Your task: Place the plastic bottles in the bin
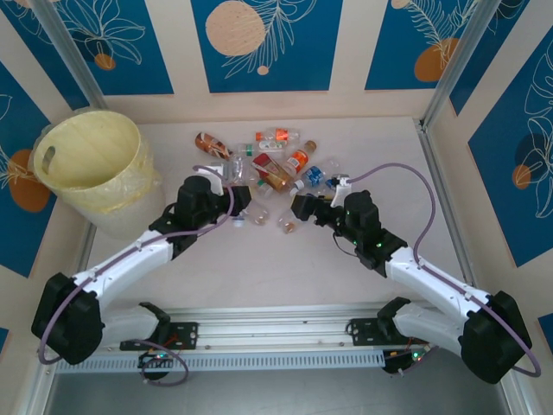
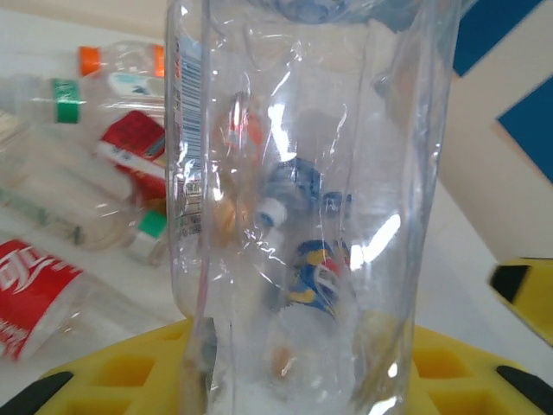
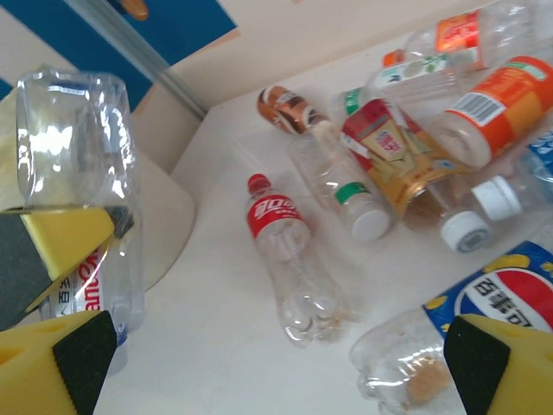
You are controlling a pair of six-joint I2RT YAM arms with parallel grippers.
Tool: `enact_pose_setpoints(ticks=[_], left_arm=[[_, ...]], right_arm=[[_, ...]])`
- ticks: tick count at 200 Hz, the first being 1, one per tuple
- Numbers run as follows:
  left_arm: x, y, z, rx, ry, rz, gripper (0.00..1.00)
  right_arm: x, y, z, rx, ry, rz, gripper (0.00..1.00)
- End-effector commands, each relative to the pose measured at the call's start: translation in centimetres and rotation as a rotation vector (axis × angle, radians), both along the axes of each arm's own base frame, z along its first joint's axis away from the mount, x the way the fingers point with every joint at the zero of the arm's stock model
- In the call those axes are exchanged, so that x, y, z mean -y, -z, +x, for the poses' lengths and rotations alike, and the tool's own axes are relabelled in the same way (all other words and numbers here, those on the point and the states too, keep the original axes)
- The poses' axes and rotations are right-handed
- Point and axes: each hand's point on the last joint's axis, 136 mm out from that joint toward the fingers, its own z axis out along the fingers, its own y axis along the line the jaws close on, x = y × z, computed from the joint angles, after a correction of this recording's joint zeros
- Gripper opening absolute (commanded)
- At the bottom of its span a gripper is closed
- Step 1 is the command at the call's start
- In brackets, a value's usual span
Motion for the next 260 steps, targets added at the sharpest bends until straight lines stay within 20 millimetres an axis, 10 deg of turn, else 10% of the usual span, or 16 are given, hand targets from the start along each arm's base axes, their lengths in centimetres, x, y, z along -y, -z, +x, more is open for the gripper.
enact_pose_setpoints(ticks=[1, 151, 260], left_arm=[[1.4, -5.4, -0.9, 0.147, 0.125, -0.041, 0.32], [-5.1, -21.6, -0.7, 0.621, -0.145, 0.194, 0.32], [-16.4, -28.0, -0.3, 0.700, -0.619, 0.358, 0.32]], right_arm=[[-1.7, -3.1, -1.0, 0.104, -0.122, 0.028, 0.99], [-7.6, -5.8, -3.6, 0.190, -0.368, -0.016, 0.99], [-7.7, -5.7, -3.3, 0.199, -0.351, -0.040, 1.00]])
